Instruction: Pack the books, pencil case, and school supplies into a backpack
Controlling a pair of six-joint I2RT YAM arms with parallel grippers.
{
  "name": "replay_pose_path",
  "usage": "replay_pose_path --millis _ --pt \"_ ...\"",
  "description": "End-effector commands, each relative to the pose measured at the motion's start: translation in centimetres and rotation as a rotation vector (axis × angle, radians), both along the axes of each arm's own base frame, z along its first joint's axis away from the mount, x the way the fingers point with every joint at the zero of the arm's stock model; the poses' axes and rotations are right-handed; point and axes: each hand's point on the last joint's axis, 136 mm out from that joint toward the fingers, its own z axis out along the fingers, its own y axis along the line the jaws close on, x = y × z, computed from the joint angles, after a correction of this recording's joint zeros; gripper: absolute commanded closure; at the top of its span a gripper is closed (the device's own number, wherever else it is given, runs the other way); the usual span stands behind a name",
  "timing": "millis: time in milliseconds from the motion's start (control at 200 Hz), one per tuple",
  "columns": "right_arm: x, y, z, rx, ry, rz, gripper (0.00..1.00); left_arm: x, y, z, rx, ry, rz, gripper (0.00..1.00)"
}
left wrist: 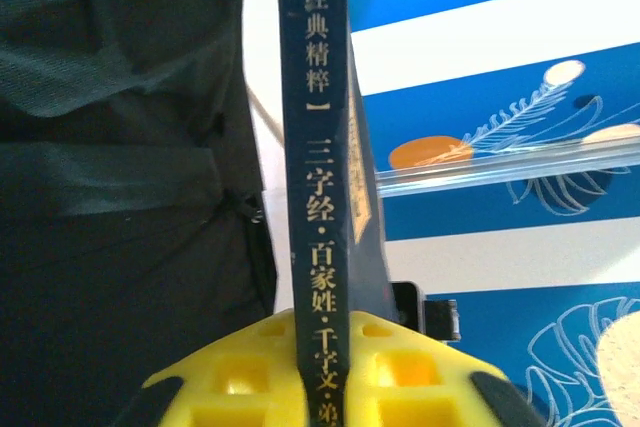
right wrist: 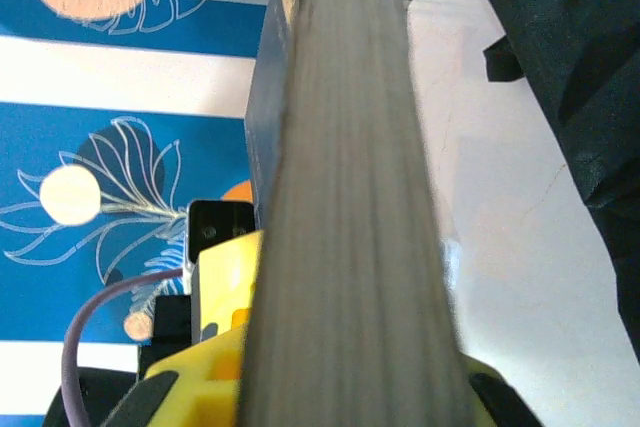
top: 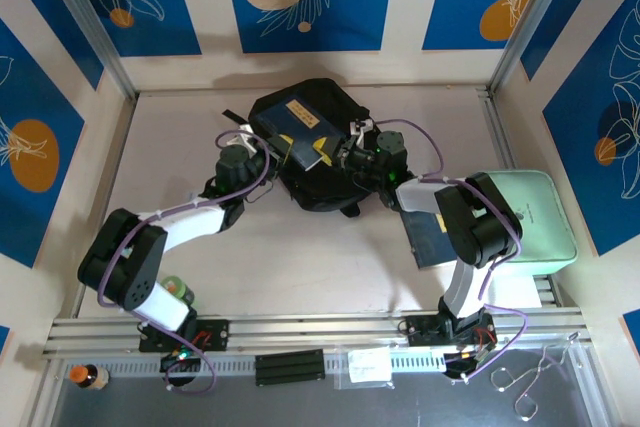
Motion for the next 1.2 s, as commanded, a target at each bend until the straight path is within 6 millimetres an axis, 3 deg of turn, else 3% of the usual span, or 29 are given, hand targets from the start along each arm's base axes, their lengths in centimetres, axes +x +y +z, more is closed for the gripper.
replay_pose_path --millis 0,80,180,565,825,985,1195 --pt "0.2 -1.3 0.8 -0.038 -0.069 -0.027 1.0 -0.5 -0.5 2.2 0.128 -0.039 -0.044 0.65" --pt "0.2 -2.7 0.5 -0.106 -0.079 -0.045 1.0 -1.0 -0.6 1.6 0.274 -0.019 -0.094 0.5" --pt "0.0 -5.0 0.4 -0.204 -0.093 -0.074 1.0 -1.8 -1.4 0.8 0.445 -0.033 -0.189 0.39" --pt "-0.8 -14.8 -0.1 -0.491 -0.022 -0.245 1.0 -5.0 -6.1 -3.9 0.968 -0.075 -0.593 0.31" --pt "-1.6 -19.4 -0.2 -0.573 0.031 -0.357 1.0 -7.3 -8.8 -6.7 1.255 -0.165 -0.844 0.13" --pt "-2.0 -20.9 -0.4 -0.565 0.061 -0.391 1.0 -9.1 -10.0 -8.3 1.399 -0.232 -1.068 0.13" --pt "-2.3 -21.0 0.8 -0.572 -0.007 -0.38 1.0 -8.3 -10.2 -9.1 1.529 -0.232 -1.168 0.27"
